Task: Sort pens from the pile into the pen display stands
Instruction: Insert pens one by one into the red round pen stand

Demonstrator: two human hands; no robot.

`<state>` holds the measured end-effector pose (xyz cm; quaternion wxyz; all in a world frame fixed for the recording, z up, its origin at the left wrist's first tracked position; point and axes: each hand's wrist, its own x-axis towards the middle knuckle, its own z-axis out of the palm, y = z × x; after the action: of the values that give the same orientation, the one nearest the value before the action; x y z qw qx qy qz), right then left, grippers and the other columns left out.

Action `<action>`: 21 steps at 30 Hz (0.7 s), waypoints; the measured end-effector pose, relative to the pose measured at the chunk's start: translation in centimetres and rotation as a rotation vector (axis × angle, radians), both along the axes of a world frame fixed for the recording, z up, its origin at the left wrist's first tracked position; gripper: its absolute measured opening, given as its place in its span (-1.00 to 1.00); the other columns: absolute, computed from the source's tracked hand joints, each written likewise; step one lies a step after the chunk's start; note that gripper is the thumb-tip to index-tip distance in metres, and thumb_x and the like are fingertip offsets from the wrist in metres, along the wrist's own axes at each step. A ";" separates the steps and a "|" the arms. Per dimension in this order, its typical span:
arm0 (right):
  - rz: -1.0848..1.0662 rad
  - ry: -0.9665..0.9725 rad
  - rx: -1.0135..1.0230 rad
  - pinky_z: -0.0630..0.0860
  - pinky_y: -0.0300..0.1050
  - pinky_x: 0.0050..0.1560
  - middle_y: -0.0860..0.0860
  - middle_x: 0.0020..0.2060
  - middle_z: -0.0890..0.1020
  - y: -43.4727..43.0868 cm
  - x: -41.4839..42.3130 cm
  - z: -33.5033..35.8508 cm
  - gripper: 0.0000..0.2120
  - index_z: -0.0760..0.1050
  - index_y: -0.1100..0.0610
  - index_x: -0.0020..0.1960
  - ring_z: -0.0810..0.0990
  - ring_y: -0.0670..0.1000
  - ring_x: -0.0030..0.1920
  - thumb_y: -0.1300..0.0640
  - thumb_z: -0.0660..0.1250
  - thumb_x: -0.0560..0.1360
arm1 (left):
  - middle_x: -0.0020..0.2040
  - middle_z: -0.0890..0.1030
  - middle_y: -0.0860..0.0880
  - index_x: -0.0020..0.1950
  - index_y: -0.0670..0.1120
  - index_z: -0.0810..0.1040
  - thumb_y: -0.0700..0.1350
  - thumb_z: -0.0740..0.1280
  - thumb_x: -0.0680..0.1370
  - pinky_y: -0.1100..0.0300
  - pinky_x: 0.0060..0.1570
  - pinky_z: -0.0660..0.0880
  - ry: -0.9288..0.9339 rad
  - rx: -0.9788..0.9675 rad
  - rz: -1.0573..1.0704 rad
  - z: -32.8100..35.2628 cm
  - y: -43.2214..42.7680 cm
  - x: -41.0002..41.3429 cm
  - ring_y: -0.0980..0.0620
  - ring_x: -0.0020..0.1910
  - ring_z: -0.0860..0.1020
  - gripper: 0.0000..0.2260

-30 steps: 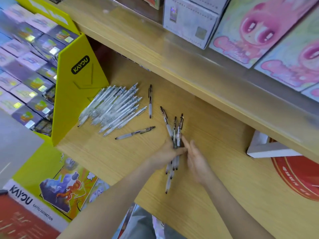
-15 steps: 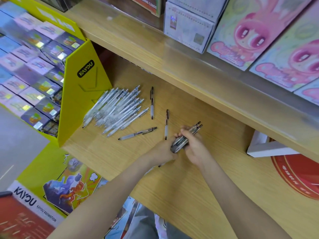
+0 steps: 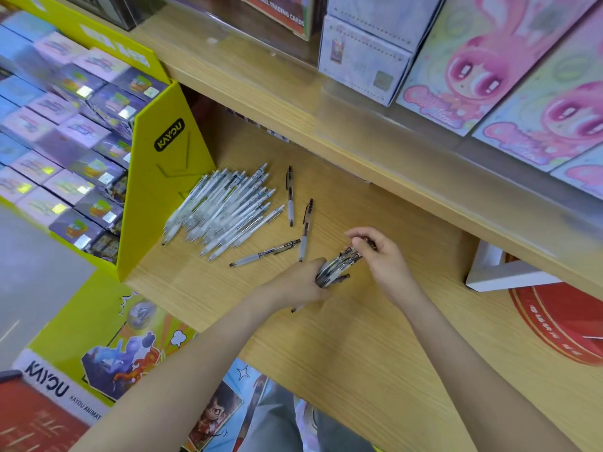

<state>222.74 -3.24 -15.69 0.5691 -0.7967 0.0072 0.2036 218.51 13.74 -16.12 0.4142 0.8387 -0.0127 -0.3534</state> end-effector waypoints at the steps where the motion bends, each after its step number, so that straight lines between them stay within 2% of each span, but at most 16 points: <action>1: 0.025 -0.023 -0.020 0.40 -0.13 0.15 -0.18 0.03 0.60 0.4 0.0 0.8 -0.74 0.57 -0.18 -0.03 0.53 -0.11 0.13 0.17 0.22 0.59 | -0.26 0.43 0.02 0.11 -0.16 0.43 -0.12 0.38 0.51 0.37 -0.47 0.26 0.003 -0.016 0.026 0.2 0.1 0.0 0.15 -0.37 0.37 -0.76; 3: 0.095 -0.027 -0.021 0.39 -0.21 0.16 -0.18 0.08 0.56 1.2 -0.2 2.2 -0.71 0.53 -0.18 0.11 0.49 -0.16 0.16 0.18 0.18 0.61 | -0.31 0.39 0.02 0.10 -0.19 0.47 -0.13 0.40 0.49 0.35 -0.46 0.24 0.014 -0.062 0.102 0.6 0.3 -0.2 0.11 -0.40 0.35 -0.75; 5: 0.097 0.023 0.128 0.39 -0.25 0.21 -0.11 0.20 0.52 1.6 -0.5 2.9 -0.63 0.36 -0.23 0.31 0.48 -0.17 0.21 0.14 0.17 0.61 | -0.32 0.37 0.01 0.09 -0.16 0.47 -0.13 0.38 0.51 0.27 -0.41 0.25 0.011 -0.106 0.176 0.9 0.7 -0.3 0.06 -0.39 0.35 -0.79; 7: -0.102 0.062 0.387 0.37 -0.12 0.29 -0.05 0.34 0.44 1.8 -0.9 2.5 -0.52 0.15 -0.24 0.43 0.48 -0.05 0.28 0.05 0.18 0.57 | -0.36 0.33 0.02 -0.06 -0.03 0.39 -0.12 0.32 0.56 0.27 -0.43 0.23 -0.019 -0.159 0.276 1.4 1.2 -0.6 0.08 -0.43 0.31 -0.90; 9: -0.372 0.185 0.558 0.39 0.00 0.27 0.03 0.33 0.44 2.1 -1.7 0.8 -0.52 0.13 -0.13 0.48 0.50 0.06 0.25 -0.04 0.12 0.59 | -0.40 0.27 0.06 -0.21 0.08 0.30 -0.12 0.29 0.59 0.28 -0.42 0.22 -0.075 -0.258 0.440 2.1 1.4 -0.9 0.15 -0.49 0.27 -0.76; 11: -0.514 0.454 0.628 0.43 -0.02 0.14 0.11 0.18 0.54 3.0 -3.3 -1.6 -0.54 0.30 0.04 0.42 0.55 0.10 0.12 -0.13 0.02 0.61 | -0.43 0.28 0.10 -0.27 0.05 0.30 -0.15 0.29 0.59 0.32 -0.41 0.25 -0.152 -0.378 0.602 2.6 1.2 -1.3 0.20 -0.52 0.27 -0.71; 12: -0.523 0.605 0.627 0.40 -0.03 0.12 0.14 0.09 0.57 3.7 -4.4 -2.6 -0.49 0.40 0.12 0.33 0.55 0.10 0.04 -0.18 -0.03 0.60 | -0.44 0.29 0.09 -0.29 -0.01 0.30 -0.17 0.30 0.58 0.32 -0.40 0.26 -0.187 -0.433 0.673 2.6 1.1 -1.4 0.19 -0.51 0.28 -0.71; 14: -0.510 0.825 0.629 0.34 0.03 0.24 0.18 0.01 0.58 5.2 -6.2 -4.2 -0.39 0.50 0.21 0.13 0.54 0.13 0.03 -0.24 -0.09 0.59 | -0.42 0.35 -0.02 -0.31 -0.17 0.32 -0.18 0.32 0.54 0.24 -0.33 0.33 -0.256 -0.533 0.800 2.7 1.1 -1.5 0.08 -0.44 0.34 -0.73; 15: -0.524 0.895 0.647 0.30 0.08 0.31 0.20 0.04 0.58 6.0 -6.7 -4.5 -0.38 0.50 0.23 0.10 0.52 0.17 0.08 -0.25 -0.08 0.59 | -0.40 0.38 -0.10 -0.32 -0.20 0.35 -0.15 0.32 0.50 0.15 -0.30 0.35 -0.288 -0.570 0.859 2.7 1.3 -1.6 0.02 -0.39 0.38 -0.74; 17: -0.568 0.968 0.728 0.30 0.14 0.31 0.26 0.09 0.55 7.3 -7.2 -4.5 -0.38 0.46 0.28 0.15 0.49 0.22 0.14 -0.23 -0.05 0.60 | -0.37 0.46 -0.11 -0.33 -0.14 0.44 -0.15 0.33 0.48 0.05 -0.22 0.42 -0.343 -0.630 0.951 2.5 1.9 -1.6 -0.02 -0.33 0.44 -0.81; 21: -0.662 0.983 0.839 0.50 0.14 0.16 0.29 -0.03 0.61 9.4 -6.3 -3.8 -0.48 0.46 0.38 0.08 0.55 0.22 0.04 -0.09 0.06 0.62 | -0.29 0.59 0.03 -0.27 0.01 0.56 -0.07 0.39 0.39 0.08 -0.09 0.50 -0.381 -0.705 1.002 2.1 2.8 -1.8 0.03 -0.24 0.55 -0.95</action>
<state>216.43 6.13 -19.45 0.7895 -0.2837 0.4243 0.3409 216.68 16.57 -14.05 0.7706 0.6043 0.1920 0.0638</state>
